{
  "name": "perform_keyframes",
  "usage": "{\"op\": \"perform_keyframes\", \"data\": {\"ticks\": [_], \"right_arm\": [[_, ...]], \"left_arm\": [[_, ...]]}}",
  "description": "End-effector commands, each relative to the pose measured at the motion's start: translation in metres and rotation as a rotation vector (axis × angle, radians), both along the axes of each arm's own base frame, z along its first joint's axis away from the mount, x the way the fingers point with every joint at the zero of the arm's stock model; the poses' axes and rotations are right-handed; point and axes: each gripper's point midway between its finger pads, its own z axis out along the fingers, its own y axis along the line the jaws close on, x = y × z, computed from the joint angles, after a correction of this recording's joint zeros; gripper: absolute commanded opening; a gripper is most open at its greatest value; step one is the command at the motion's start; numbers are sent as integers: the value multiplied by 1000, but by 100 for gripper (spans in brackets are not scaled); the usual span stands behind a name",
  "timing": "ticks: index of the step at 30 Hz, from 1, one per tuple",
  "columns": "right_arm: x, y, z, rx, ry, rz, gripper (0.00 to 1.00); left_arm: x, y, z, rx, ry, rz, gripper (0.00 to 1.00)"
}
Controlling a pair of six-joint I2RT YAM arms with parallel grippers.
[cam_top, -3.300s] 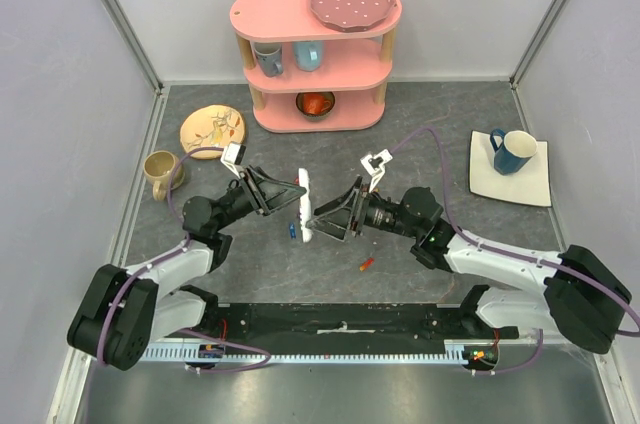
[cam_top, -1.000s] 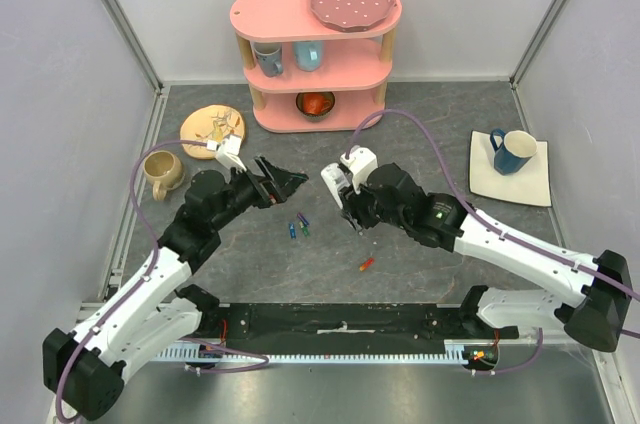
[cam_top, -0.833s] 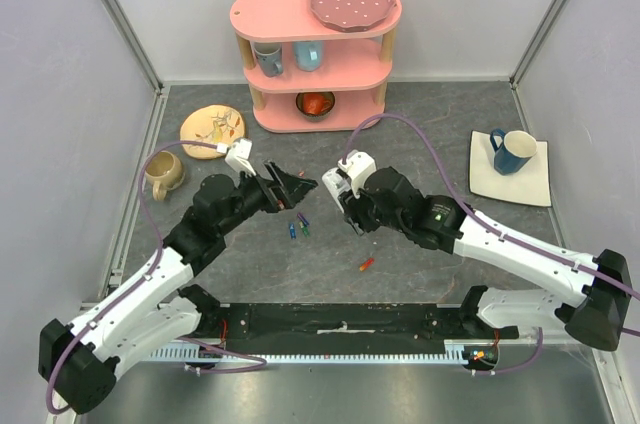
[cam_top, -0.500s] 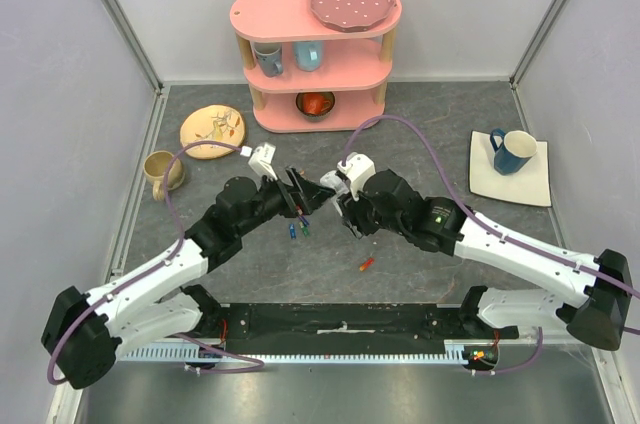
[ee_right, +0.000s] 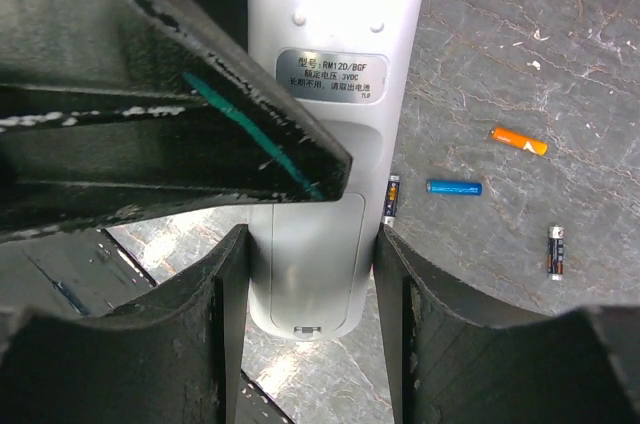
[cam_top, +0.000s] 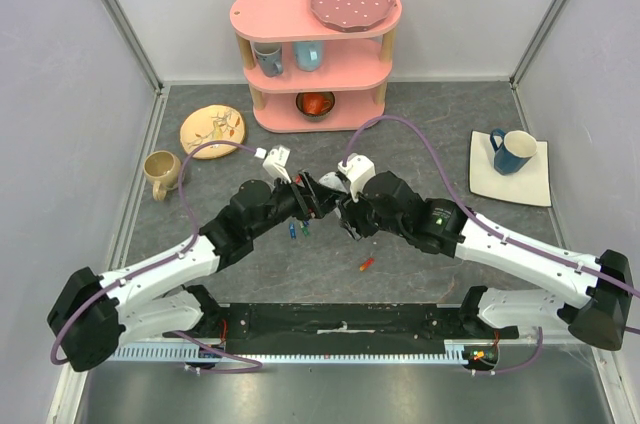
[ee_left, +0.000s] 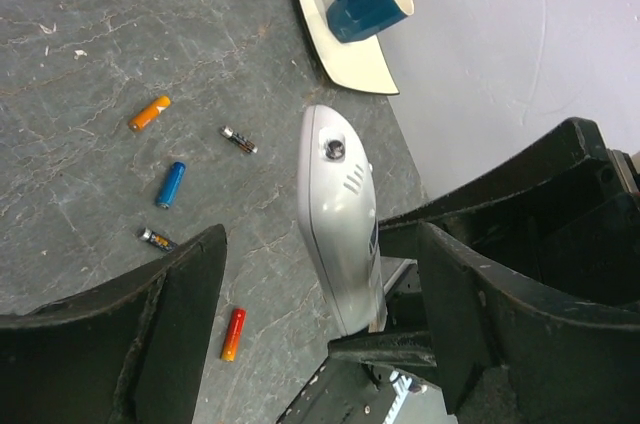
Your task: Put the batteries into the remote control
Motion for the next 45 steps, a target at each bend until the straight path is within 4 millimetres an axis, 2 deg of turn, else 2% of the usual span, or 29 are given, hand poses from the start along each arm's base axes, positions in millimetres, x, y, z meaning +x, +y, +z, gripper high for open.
{"op": "perform_keyframes", "data": {"ticks": [1,27,30,31,33,34,36,37,38,40,41,45], "right_arm": [[0,9,24,87,-30,1,38],[-1,13,26,108,-27,1,39],[0,14,26,105,-28,4,39],[0,14,25,104,-27,2,39],[0,15,25,105,-26,3,39],[0,14,25,104,-29,5,39],[0,13,26,105,-31,0,40],[-1,13,28,110,-34,2,41],[-1,12,28,111,-33,-1,48],[-2,10,28,111,-29,-3,64],[-3,9,29,113,-27,-5,76],[-7,5,42,150,-30,-10,95]], "left_arm": [[15,-6,32,-66,-77,44,81],[9,-22,14,-69,-69,-1,59],[7,-23,12,-67,-71,-8,49],[7,-23,12,-67,-74,-8,41],[8,-22,11,-63,-78,-6,33],[8,-21,12,-65,-80,-3,24],[7,-19,12,-63,-85,2,17],[9,-18,11,-64,-87,12,6],[8,-16,13,-71,-95,14,2],[11,-12,14,-74,-105,45,2],[12,-10,14,-79,-111,53,2],[17,0,20,-79,-154,102,2]]}}
